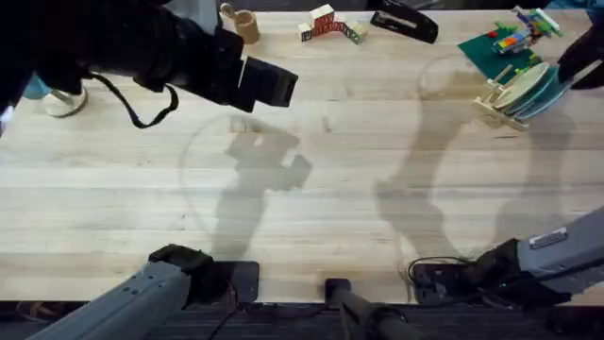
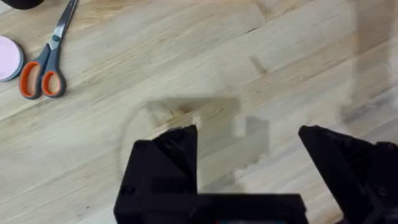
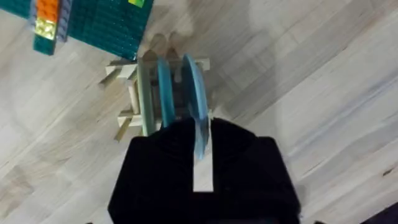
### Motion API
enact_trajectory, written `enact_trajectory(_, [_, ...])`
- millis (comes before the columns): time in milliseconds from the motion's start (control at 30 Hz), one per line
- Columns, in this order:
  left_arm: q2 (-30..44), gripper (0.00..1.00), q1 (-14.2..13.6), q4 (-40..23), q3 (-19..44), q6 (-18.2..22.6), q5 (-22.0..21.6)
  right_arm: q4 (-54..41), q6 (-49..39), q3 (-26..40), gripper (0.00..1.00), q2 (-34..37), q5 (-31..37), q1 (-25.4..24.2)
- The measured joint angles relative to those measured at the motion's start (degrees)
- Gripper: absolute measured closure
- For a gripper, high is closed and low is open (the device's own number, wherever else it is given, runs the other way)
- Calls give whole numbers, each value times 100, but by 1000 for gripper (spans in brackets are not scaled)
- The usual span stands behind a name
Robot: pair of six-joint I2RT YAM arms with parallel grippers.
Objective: Pick up the plates from the table one by one and place each into a slot on the dish rack.
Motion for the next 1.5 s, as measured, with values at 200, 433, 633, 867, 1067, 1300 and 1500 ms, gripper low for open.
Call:
enact_trajectory(200, [2,7,0,0,0,2,0,-108,2,0,829,-759,0,0])
enact_trajectory(433, [0,8,0,0,0,2,0,-504,2,0,827,-1677,-2,0])
enact_trajectory(633, [0,8,0,0,0,0,0,-988,-91,0,631,-2199,-246,0])
enact_trajectory(867, [0,8,1,0,0,0,0,-1608,-451,-2,10,-2896,-678,354])
enact_trajectory(1067, [2,7,0,0,0,0,0,-1976,-846,-2,6,-3326,-846,1434])
enact_trajectory(1300, [0,7,0,-200,0,0,0,-1946,-1003,-495,5,-3850,-901,2597])
enact_trajectory(1500, [0,6,0,-253,0,0,0,-1551,-999,-1556,5,-4488,-903,3294])
